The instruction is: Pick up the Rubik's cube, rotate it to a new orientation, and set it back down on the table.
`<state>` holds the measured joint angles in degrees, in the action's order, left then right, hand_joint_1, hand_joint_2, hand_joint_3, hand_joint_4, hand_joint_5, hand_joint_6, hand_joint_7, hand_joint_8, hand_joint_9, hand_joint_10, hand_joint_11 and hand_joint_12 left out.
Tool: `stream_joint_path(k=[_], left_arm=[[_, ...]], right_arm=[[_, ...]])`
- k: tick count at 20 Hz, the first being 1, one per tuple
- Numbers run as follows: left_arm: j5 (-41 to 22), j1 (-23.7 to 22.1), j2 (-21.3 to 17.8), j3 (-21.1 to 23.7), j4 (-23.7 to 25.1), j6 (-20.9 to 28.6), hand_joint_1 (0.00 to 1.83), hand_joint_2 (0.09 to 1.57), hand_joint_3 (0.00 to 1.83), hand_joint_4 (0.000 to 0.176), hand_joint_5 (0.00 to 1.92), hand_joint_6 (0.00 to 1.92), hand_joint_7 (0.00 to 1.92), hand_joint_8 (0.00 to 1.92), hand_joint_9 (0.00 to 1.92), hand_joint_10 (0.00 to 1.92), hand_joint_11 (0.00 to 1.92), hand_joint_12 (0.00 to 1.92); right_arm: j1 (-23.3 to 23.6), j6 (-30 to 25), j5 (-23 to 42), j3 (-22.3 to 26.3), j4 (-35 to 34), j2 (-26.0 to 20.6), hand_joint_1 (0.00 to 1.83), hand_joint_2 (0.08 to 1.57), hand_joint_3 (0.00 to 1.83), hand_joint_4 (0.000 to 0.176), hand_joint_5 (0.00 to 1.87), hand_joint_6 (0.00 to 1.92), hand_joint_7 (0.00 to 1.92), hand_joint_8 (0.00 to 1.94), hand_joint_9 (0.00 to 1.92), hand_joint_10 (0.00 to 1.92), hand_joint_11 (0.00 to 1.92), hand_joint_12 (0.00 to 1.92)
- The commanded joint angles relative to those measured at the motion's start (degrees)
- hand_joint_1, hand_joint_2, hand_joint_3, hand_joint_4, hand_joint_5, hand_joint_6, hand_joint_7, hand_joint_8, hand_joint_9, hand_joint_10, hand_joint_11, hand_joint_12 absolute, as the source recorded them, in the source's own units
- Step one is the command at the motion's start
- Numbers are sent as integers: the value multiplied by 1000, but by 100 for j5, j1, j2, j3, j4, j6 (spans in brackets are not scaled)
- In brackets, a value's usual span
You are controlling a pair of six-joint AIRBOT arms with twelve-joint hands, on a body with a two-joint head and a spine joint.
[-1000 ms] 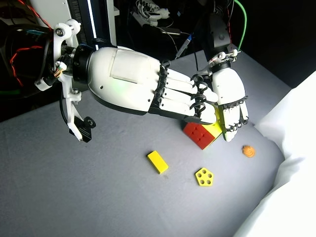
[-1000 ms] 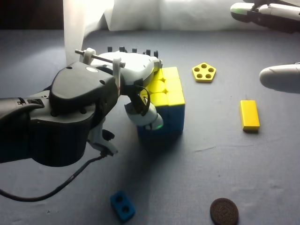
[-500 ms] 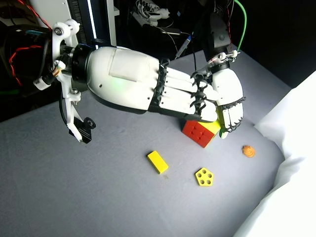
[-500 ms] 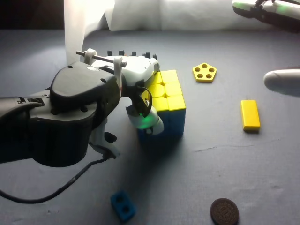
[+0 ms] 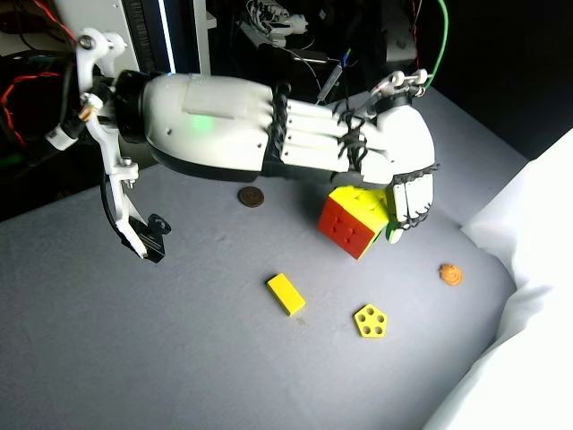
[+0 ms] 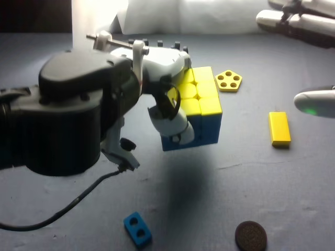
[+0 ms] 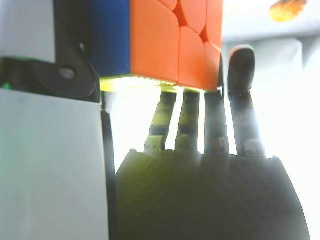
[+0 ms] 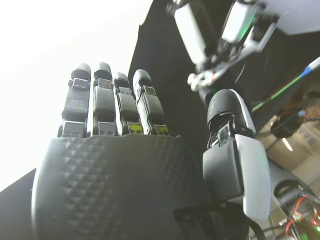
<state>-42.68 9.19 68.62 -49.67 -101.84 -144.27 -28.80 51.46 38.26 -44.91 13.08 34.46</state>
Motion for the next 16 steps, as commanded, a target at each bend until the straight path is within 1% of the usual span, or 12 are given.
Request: stream_joint_path(k=[1,2,4,6,7,8,9,10,12,13,14,16], left_arm=[[3,-166,-66,42,320,-37,1288,1120,2,0,219,1502,183,1633,207,1665,162,1849],[2,-257,-87,83,254,-78,1264,1121,2,0,242,1537,174,1720,185,1744,156,1893],[1,-363,-110,139,190,-92,1245,1103,0,0,287,1421,170,1711,176,1755,159,1891],[1,-461,-126,193,125,-125,1236,1130,9,0,262,1448,169,1700,185,1732,154,1878],[0,-505,-131,224,71,-171,1245,1136,9,0,255,1454,187,1673,208,1709,161,1886],[0,-533,-134,245,45,-191,1234,1129,5,0,237,1491,185,1667,212,1699,170,1879],[0,-558,-138,270,32,-203,1210,1123,1,0,208,1530,157,1691,185,1738,170,1877],[0,-591,-143,300,19,-215,1197,1130,4,0,198,1551,152,1698,185,1749,181,1871],[-1,-645,-147,328,-3,-228,1258,1087,0,0,258,1437,198,1619,210,1686,168,1842],[-1,-665,-153,333,-3,-232,1216,1110,1,0,210,1486,158,1632,188,1686,168,1829],[-2,-696,-166,338,-4,-251,1220,1125,8,0,194,1497,138,1634,178,1686,164,1825],[-15,-748,-178,339,-9,-276,1199,1103,0,0,232,1442,145,1611,164,1676,146,1824]], right_arm=[[105,-71,307,33,-77,-28,0,1246,0,0,29,3,82,1,35,0,0,0],[170,-157,158,46,-21,-28,0,1246,0,0,48,11,98,7,53,8,9,4],[183,-410,131,50,226,-33,0,1241,0,0,52,12,113,12,76,17,8,5],[184,-708,95,59,475,-43,0,1236,0,0,57,13,136,18,133,40,44,25],[184,-736,50,86,503,-58,0,1233,2,0,115,10,256,14,269,200,8,683],[184,-736,16,103,506,-64,0,1232,2,0,135,11,334,29,345,296,1,1050],[188,-736,-22,120,512,-65,0,1227,0,0,157,10,476,66,315,772,0,1394],[200,-735,-101,145,533,-65,0,1225,0,0,186,15,573,105,310,1055,0,1592],[243,-735,-359,192,576,-64,0,1227,0,0,162,2,603,606,341,1422,0,1793],[251,-735,-420,203,587,-64,0,1243,3,0,136,0,527,952,361,1581,35,1895],[252,-735,-435,211,598,-64,0,1251,3,0,108,2,434,1163,352,1673,112,1916],[254,-735,-435,228,609,-64,0,1253,1,0,122,8,391,1339,365,1806,211,1921]])
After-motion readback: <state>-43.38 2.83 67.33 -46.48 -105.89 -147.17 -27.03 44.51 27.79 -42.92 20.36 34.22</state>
